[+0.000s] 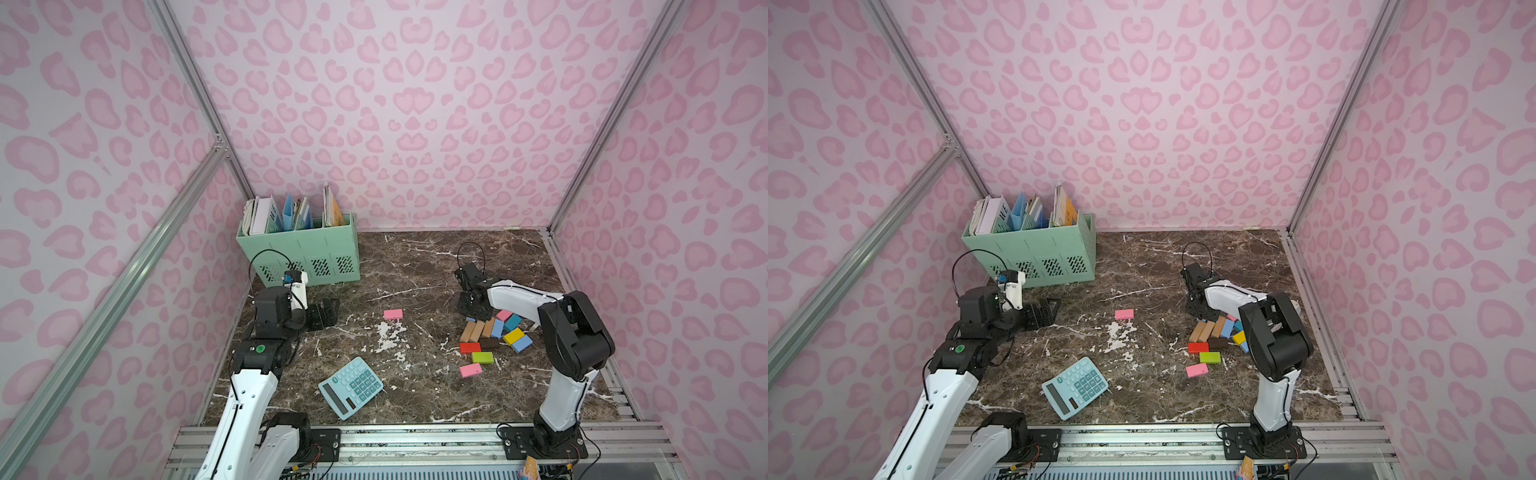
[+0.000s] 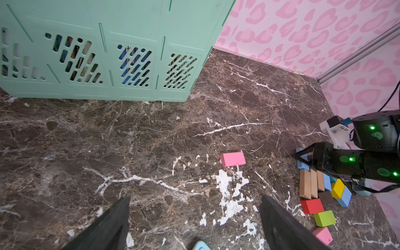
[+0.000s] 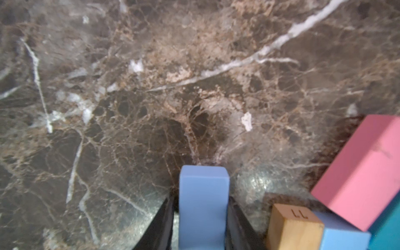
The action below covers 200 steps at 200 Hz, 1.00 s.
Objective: Assemble the number 8 with building blocks
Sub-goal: Pick up the building block from the center of the board, then assemble the building block at the center of the board.
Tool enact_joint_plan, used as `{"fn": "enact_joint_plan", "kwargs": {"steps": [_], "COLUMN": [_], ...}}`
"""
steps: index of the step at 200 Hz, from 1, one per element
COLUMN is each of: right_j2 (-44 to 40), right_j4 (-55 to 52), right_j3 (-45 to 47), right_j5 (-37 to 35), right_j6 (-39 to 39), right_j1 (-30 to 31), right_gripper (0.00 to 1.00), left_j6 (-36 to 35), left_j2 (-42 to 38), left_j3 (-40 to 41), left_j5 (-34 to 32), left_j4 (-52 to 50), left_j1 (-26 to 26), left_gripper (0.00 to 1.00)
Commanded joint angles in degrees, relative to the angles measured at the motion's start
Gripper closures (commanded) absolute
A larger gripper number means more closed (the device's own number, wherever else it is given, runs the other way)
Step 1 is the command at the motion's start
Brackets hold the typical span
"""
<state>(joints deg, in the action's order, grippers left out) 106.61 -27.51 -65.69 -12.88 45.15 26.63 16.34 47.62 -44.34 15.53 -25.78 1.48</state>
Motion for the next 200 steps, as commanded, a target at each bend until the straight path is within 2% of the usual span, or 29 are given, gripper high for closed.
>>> {"fn": "enact_joint_plan", "kwargs": {"steps": [1,33,63,101,139,200], "right_j2": [0.0,-0.6,-2.4,-2.9,1.9,9.6], "right_j4": [0.3,-0.1,-2.5,-4.8,-6.7,-8.5], "right_j3": [0.4,-0.1,-3.1,-7.9,-15.0,-22.7], "right_j5": [0.5,0.3,0.0,1.0,3.5,6.5], "right_j6": [0.5,0.0,0.7,2.5,3.0,2.8], "right_j1": [0.3,1.9,7.1,16.6,24.7,28.8], "right_gripper": [0.71,0.81,0.82,0.79,0.78,0.71], "left_j6": [-0.4,-0.3,-0.3,-0.3,-0.3,-0.2], "left_j2": [-0.2,-0.3,-0.3,-0.5,-0.5,-0.6], "left_j3": [-0.2,-0.1,-0.1,-0.1,-0.1,-0.1], "left_j5": [0.3,0.3,0.3,-0.1,-0.5,-0.9], "left_j4": [0.0,0.0,0.1,0.0,0.0,0.0], "left_j1": [0.0,0.0,0.0,0.0,0.0,-0.1], "left_gripper": [0.04,0.04,0.04,0.04,0.04,0.04]}}
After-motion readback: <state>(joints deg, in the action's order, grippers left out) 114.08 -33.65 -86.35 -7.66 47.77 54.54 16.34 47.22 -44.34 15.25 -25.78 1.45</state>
